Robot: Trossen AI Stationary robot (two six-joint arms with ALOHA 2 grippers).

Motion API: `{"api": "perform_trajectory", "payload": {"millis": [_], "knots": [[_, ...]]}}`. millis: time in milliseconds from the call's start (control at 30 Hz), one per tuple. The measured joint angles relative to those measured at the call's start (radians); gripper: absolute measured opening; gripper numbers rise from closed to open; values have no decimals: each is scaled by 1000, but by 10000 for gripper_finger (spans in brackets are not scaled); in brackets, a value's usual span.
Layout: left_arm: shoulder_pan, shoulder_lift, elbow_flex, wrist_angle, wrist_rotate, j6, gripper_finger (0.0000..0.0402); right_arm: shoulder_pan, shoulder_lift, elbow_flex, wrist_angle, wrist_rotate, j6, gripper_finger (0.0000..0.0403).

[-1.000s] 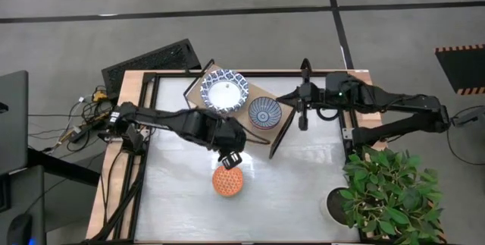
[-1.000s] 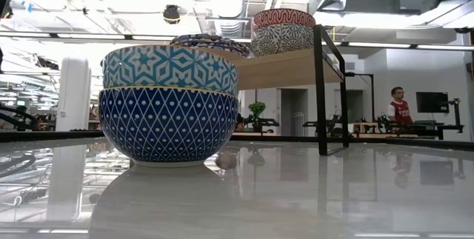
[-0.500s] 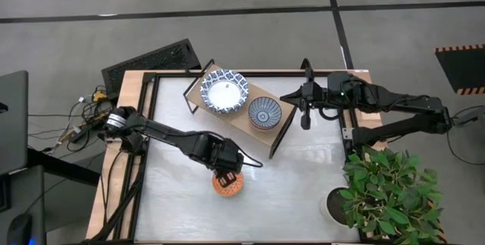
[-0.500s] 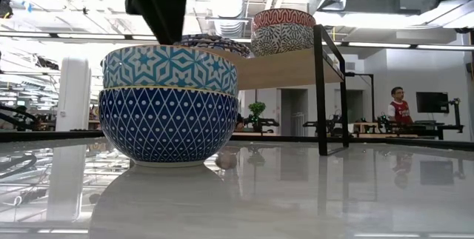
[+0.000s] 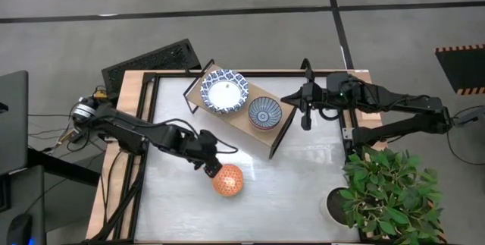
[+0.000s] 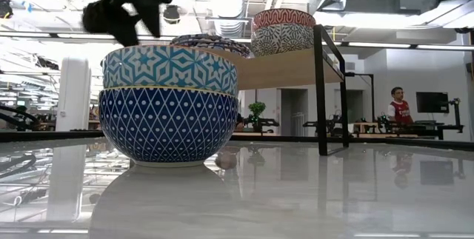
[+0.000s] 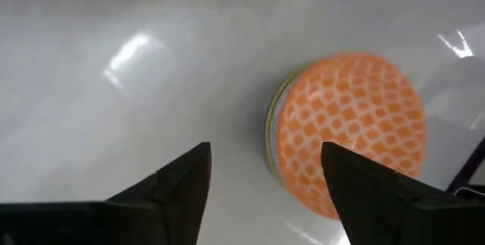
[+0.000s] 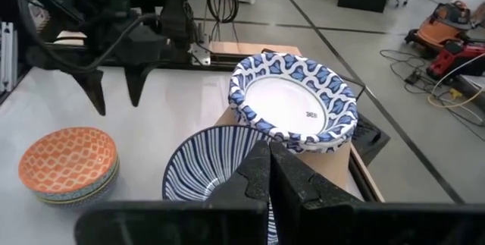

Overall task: Place and stack bowls onto a shelf
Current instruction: Stack the orange bowl on top of the blue bowl on the shelf

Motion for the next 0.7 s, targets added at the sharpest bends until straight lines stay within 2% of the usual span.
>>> {"api": "perform_trajectory", "payload": {"millis": [133, 533, 700], "knots": [[-10, 2, -30, 59, 8, -29, 228, 0, 0, 0, 0, 11, 3, 22], [-7, 131, -32, 96, 67, 39, 227, 0, 0, 0, -10, 23, 30, 22], [-6, 152, -30, 65, 68, 54, 224, 0, 0, 0, -16, 24, 38, 22]]}}
